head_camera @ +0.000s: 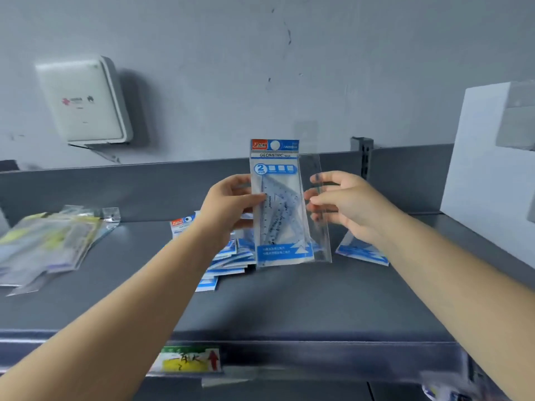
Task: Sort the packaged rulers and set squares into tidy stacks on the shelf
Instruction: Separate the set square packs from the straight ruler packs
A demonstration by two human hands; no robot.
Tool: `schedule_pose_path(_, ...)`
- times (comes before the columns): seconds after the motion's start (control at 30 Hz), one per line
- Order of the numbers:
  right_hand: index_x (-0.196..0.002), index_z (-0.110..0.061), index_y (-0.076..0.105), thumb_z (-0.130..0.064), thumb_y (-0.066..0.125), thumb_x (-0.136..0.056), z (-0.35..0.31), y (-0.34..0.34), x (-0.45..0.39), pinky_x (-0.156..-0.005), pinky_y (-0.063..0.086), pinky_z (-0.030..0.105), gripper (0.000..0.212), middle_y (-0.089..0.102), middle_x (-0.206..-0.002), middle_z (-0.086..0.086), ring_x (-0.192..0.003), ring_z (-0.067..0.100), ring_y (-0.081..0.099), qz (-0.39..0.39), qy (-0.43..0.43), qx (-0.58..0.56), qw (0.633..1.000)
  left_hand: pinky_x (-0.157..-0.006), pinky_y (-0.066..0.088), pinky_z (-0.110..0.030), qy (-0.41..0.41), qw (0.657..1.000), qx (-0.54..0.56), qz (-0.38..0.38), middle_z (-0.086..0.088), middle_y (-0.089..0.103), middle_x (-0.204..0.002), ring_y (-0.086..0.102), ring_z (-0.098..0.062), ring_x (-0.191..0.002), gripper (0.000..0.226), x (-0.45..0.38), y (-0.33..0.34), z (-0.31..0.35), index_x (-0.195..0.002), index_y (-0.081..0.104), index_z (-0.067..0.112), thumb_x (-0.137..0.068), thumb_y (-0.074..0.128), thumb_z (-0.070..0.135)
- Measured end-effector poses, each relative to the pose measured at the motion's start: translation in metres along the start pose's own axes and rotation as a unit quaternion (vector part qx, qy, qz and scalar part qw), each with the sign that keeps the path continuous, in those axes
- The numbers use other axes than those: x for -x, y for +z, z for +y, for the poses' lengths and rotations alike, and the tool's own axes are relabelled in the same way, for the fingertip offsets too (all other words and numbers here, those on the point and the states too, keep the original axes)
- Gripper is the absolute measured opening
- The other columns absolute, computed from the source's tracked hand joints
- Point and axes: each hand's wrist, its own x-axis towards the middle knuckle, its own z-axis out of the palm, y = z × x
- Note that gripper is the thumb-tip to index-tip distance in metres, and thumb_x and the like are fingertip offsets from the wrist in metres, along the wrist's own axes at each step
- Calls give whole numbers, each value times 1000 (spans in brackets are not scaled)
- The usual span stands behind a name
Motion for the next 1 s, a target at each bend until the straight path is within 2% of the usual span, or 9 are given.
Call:
schedule_pose_path(0.13,-94,-12,56,12,54,-85,1,60,-12,-57,58,26,26,65,-82,7,-63,17,64,-36,-9,-5,999,-60,58,-31,7,1000,3,26,-2,69,-85,68,-16,-73,21,4,-63,2,-93,62,21,-87,60,1)
schedule_pose_path(0.3,-94,-11,55,11,55,-86,2,136,-27,-52,56,23,23,64,-82,7,-67,19,62,-62,-18,-22,998,-60,59,-31,21,998,-5,59,1,69,-80,68,-9,-63,22,4,-139,3,-90,62,22,-87,60,0)
schedule_pose_path(0.43,-94,-9,55,12,54,-86,3,193,-37,-55,57,25,22,62,-79,7,-65,19,61,-76,-16,-36,996,-64,58,-34,15,997,9,74,-2,67,-84,67,-16,-70,20,1,-196,3,-91,61,21,-87,60,1)
schedule_pose_path(0.6,-91,-9,55,13,53,-85,7,271,-54,-52,56,25,23,62,-77,7,-63,19,61,-80,-14,-40,996,-58,58,-28,11,998,6,69,-2,67,-83,67,-13,-65,19,-5,-274,0,-92,62,19,-87,60,1)
schedule_pose_path(0.8,-89,-10,56,12,54,-85,12,341,-66,-53,56,25,22,62,-77,7,-63,18,62,-65,-12,-44,997,-73,56,-39,4,999,6,52,-4,67,-87,65,-20,-75,19,-12,-349,-6,-92,62,18,-88,58,0)
schedule_pose_path(1.0,-90,-9,56,12,55,-85,16,386,-73,-53,56,23,21,61,-79,9,-65,19,61,-40,-7,-46,998,-56,56,-29,9,996,5,88,-2,68,-83,67,-14,-63,20,-20,-412,-6,-92,63,18,-88,58,-1)
